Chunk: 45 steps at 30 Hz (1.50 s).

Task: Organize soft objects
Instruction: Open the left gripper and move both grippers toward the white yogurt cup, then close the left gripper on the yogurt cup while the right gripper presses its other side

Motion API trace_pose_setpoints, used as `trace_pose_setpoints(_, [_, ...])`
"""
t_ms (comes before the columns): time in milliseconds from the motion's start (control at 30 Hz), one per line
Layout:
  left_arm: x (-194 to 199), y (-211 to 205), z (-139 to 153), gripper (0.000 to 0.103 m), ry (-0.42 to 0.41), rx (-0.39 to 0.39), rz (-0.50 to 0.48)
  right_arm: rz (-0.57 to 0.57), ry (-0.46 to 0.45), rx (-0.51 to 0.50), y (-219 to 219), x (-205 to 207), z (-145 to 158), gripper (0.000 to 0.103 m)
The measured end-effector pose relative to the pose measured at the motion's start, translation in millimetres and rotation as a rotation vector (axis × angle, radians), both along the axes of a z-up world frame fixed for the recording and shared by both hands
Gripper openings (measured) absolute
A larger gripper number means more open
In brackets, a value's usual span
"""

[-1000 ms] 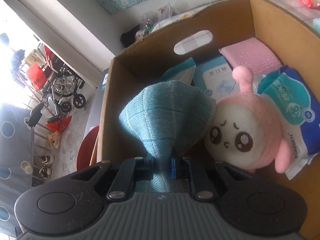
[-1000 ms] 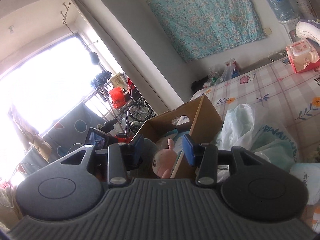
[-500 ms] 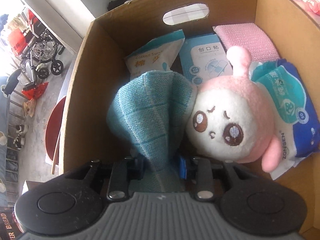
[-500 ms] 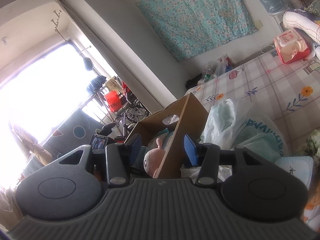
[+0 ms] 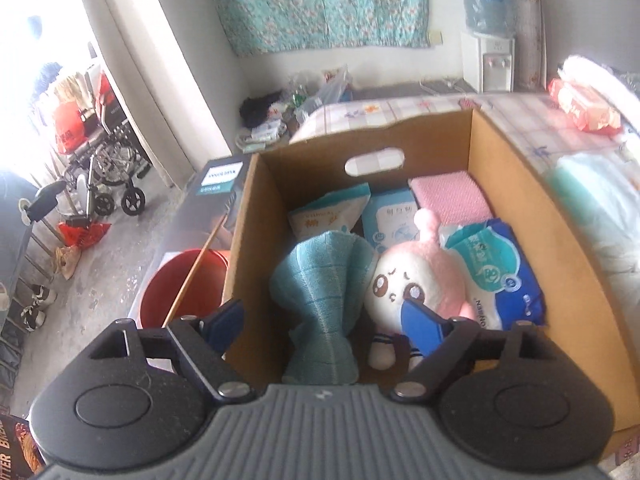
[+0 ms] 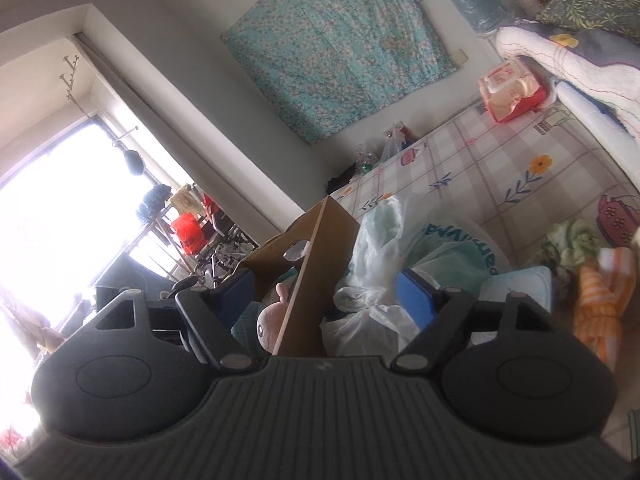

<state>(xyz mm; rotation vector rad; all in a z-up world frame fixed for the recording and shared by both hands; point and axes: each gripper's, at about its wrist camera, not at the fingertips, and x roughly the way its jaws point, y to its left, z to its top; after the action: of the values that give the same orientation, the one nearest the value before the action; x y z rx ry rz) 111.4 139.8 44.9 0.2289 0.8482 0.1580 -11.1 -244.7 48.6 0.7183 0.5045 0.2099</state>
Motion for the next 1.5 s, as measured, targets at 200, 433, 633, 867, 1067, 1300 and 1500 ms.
trace_pose_setpoints(200, [-61,-48,34,0.094,-0.209,-0.22,-0.152,-0.156,0.026,-0.004,-34,-33,-7,0.081])
trace_pose_setpoints(433, [-83,-151,20,0.094,-0.21,-0.308,-0.446,-0.287,0.054,-0.054,-61,-74,-9,0.081])
trace_pose_setpoints(633, [-78,-228,-27,0.093,-0.113,-0.348,-0.621,-0.343,0.115,-0.057,-81,-96,-24,0.081])
trace_pose_setpoints(867, [-74,-283,-73,0.089,0.003,-0.399,-0.677,-0.327,0.198,-0.006,-95,-88,-52,0.078])
trace_pose_setpoints(1067, [-65,-299,-93,0.076,0.003,-0.355,-0.633,-0.253,0.248,0.027,-99,-57,-74,0.068])
trace_pose_setpoints(1300, [-48,-298,-100,0.062,0.002,-0.321,-0.581,-0.141,0.233,0.111,-103,1,-85,0.052])
trace_pose_setpoints(1500, [-34,-303,-108,0.061,0.035,-0.294,-0.557,-0.089,0.285,0.093,-95,62,-102,0.046])
